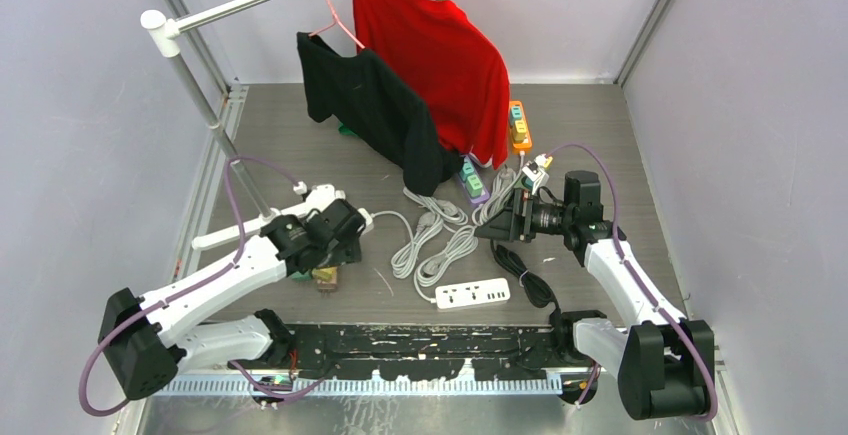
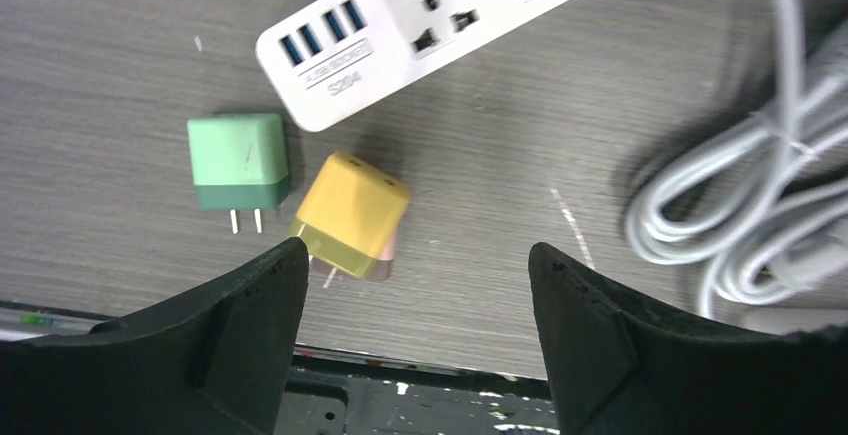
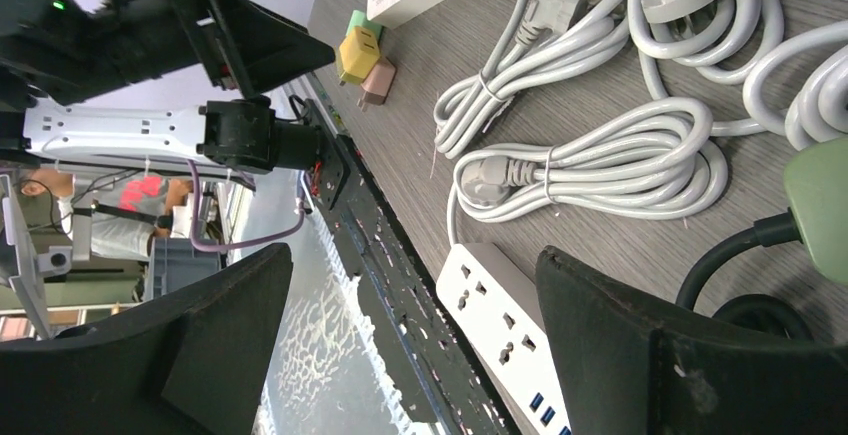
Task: Pull the plug off the socket
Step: Place the plug at the center of the board, then pick up the socket from the center of the board.
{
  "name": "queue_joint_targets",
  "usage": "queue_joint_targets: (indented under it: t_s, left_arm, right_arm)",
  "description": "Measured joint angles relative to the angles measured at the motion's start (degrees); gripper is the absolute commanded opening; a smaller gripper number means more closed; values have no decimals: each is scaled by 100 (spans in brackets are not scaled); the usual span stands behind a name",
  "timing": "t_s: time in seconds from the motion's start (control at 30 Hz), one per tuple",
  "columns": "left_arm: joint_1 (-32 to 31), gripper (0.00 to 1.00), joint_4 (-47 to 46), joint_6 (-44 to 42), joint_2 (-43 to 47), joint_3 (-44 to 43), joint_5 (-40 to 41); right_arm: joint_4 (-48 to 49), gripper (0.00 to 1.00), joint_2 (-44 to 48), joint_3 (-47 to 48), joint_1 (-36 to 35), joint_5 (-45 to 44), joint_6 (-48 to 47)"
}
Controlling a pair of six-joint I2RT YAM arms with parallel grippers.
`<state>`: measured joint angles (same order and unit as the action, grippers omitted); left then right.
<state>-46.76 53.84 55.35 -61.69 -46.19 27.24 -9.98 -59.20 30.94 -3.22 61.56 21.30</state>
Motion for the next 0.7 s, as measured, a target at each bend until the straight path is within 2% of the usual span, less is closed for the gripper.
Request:
queue_joint_targets:
  t_s: [0.23, 0.37, 0.53, 0.7]
  left_arm:
    - [0, 82, 13, -417, -133, -767, -332]
    - [0, 83, -151, -542, -131, -907, -610]
    - [0, 83, -844, -599, 63, -667, -1084]
    - [0, 84, -1720, -461, 573, 74, -1443]
  right_arm:
    - [-129, 100, 68, -2, 11, -2, -286]
    - [-584, 100, 70, 74, 13, -15, -925]
    - [-1823, 100, 24, 629, -52, -111, -2597]
    - [-3206, 100, -111, 1239, -540, -507, -4892]
